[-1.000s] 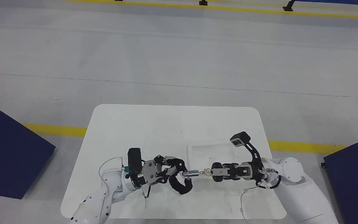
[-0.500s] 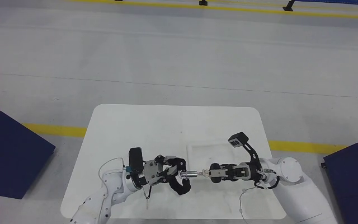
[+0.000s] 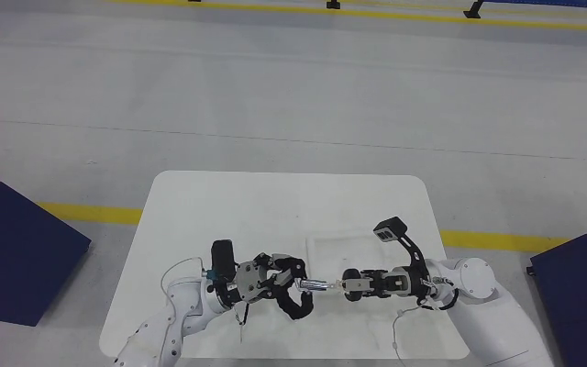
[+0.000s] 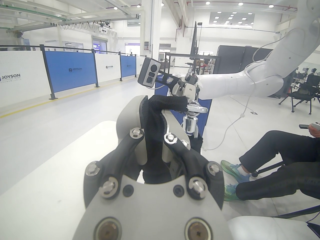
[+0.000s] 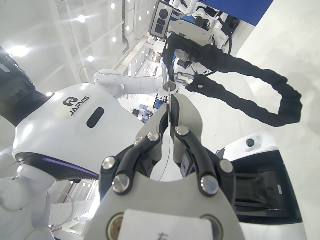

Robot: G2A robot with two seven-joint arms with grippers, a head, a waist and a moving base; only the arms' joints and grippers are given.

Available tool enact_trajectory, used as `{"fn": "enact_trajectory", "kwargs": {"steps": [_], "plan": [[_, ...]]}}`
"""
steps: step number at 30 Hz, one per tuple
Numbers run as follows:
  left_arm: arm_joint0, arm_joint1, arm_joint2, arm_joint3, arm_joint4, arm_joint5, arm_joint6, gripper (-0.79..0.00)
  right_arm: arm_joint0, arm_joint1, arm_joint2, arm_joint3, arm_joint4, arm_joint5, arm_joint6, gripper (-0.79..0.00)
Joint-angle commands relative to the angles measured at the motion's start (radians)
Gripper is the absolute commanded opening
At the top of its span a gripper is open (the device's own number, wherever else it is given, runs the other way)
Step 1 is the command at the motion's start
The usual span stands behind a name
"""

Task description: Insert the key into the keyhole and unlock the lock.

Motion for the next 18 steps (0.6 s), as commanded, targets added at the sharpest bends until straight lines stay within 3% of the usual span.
{"fn": "enact_trajectory", "kwargs": {"steps": [1, 6, 13, 18], "plan": [[-0.001, 0.000, 0.001, 0.000, -0.002, -0.001, 0.001, -0.785, 0.001, 0.000, -0.001, -0.002, -0.002, 0.001, 0.001, -0.720], [-0.004, 0.000, 0.003, 0.001, -0.002, -0.003, 0.003, -0.785, 0.002, 0.001, -0.004, -0.001, -0.004, 0.001, 0.001, -0.785], [-0.005, 0.002, 0.003, -0.001, 0.012, 0.011, -0.002, -0.785, 0.003, 0.002, -0.007, 0.007, -0.002, 0.003, 0.003, -0.785], [0.003, 0.004, 0.002, -0.029, 0.082, 0.075, -0.023, -0.785, 0.002, 0.001, -0.005, 0.041, 0.039, 0.039, 0.016, -0.785]]}}
